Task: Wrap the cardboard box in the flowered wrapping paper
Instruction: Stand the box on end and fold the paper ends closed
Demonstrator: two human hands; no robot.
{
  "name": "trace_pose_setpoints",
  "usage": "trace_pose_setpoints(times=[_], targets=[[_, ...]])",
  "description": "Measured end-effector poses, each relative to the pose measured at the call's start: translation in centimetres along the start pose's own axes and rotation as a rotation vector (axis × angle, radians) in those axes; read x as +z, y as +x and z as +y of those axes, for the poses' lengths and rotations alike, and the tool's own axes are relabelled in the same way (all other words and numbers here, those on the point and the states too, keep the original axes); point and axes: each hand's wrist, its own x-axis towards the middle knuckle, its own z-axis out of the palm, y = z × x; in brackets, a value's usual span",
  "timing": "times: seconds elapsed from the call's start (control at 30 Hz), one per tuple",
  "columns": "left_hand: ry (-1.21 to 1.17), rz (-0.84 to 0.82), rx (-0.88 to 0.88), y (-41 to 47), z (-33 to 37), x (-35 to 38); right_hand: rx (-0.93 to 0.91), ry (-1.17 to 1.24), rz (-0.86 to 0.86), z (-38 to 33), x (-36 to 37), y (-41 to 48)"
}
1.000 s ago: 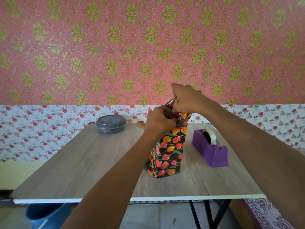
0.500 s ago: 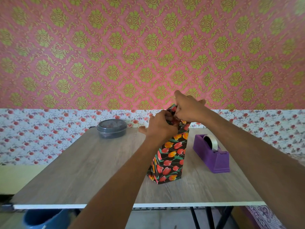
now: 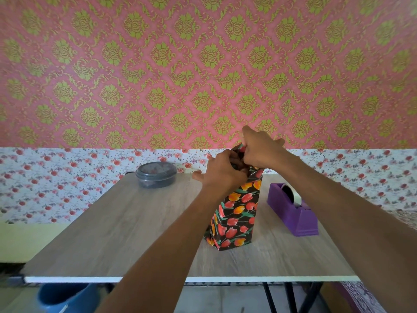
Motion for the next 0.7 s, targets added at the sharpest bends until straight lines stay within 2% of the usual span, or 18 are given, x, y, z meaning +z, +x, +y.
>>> trace_pose_setpoints(times=[0.33,0.6,0.7], targets=[[-0.017,0.002,0.007,-0.2,0.0,0.1,0.084,-0.162,0.037,-1.5,0.6,0.4],[-0.037,0.0,0.003,-0.1,-0.2,0.0,0.141,-0.369,0.325,-2.5,0.8,0.2],[-0.067,0.013,0.011,-0.1,-0.3,0.2,0.26,-0.345,0.305,-1.3,0.8,0.2]])
